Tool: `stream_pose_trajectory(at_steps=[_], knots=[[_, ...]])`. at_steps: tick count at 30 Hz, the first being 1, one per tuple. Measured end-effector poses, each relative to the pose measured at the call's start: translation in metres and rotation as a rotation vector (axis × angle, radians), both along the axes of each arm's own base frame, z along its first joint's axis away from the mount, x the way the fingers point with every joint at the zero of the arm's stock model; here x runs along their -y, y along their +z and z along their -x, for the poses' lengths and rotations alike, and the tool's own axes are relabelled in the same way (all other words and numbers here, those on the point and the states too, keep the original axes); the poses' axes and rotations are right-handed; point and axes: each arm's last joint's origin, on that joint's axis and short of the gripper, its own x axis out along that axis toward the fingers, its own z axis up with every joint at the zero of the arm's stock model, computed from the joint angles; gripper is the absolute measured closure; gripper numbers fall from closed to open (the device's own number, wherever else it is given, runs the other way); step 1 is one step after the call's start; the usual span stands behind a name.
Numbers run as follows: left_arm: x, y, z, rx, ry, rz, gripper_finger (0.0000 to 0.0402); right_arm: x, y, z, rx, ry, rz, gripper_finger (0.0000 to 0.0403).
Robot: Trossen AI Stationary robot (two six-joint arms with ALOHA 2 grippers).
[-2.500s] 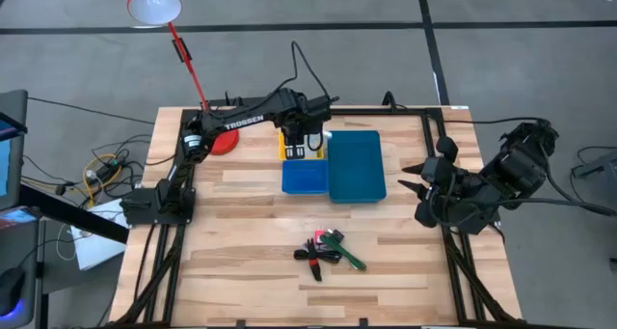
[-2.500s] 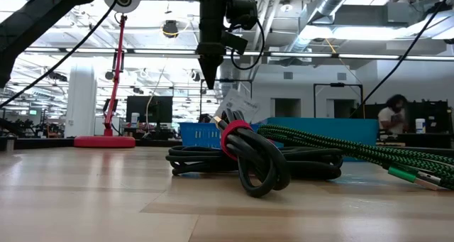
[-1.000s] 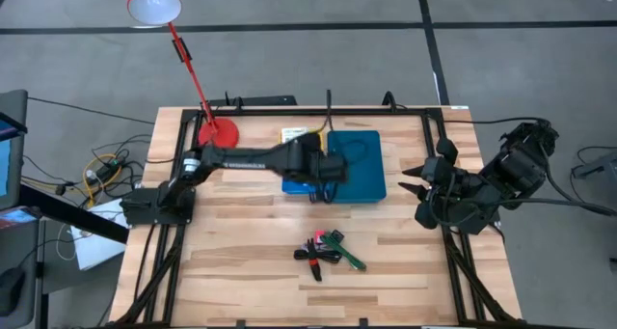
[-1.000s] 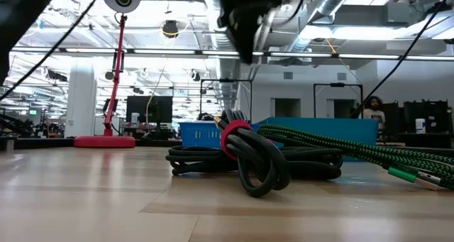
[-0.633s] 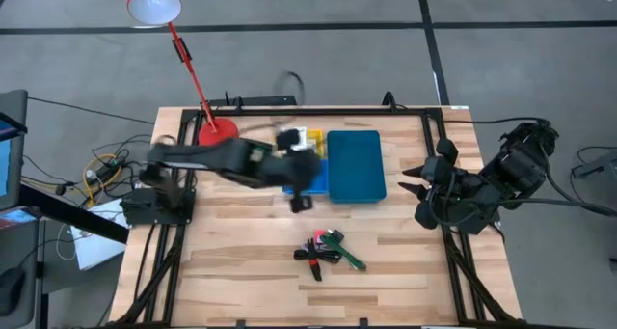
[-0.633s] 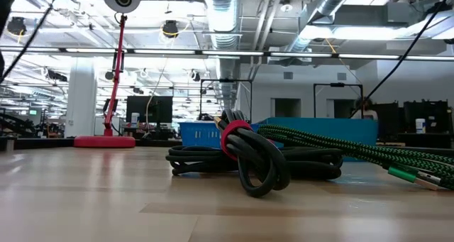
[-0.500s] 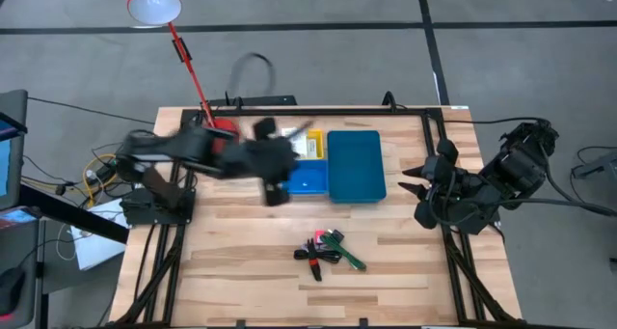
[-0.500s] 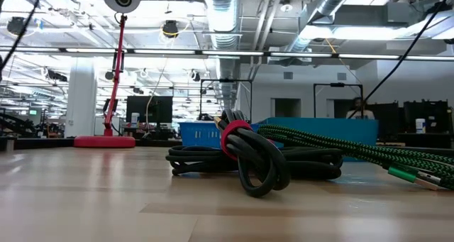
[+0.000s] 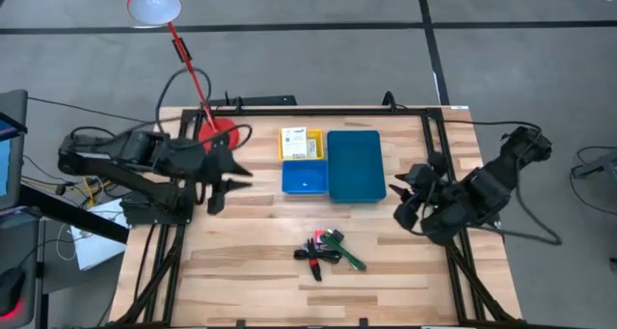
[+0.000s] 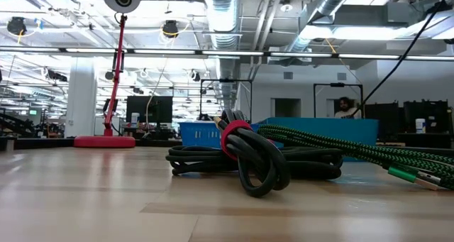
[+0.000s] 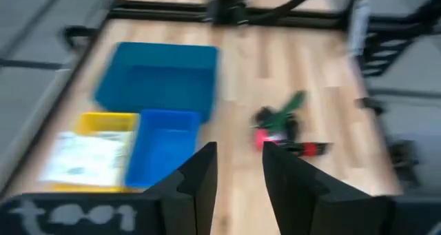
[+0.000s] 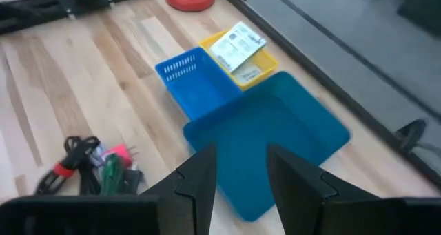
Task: Pick and place items into bin
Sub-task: Put the green charger cable into the light blue bin
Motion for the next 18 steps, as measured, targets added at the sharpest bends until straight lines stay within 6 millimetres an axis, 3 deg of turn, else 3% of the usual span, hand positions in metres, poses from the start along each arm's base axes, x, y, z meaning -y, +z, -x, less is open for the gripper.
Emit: stream_pose_trajectory(at_steps=[3,11,14,18], knots=[[0.002,-0.031,0.004,0.070,-0.038,0.071,0.0297,-0.007,-0.018,-0.009,0.038,-0.013,-0.045,0.0280],[0.007,-0.112,0.010,0.181,-0.055,0.135,0.0297,-0.045,-0.067,-0.034,0.095,0.161,-0.143,0.0280],[0.007,-0.133,0.011,0.203,-0.067,0.116,0.0297,-0.055,-0.078,-0.045,0.117,0.148,-0.173,0.0280],[0.007,-0.146,0.010,0.255,-0.059,0.080,0.0297,-0.068,-0.100,-0.060,0.048,0.171,-0.183,0.0280]])
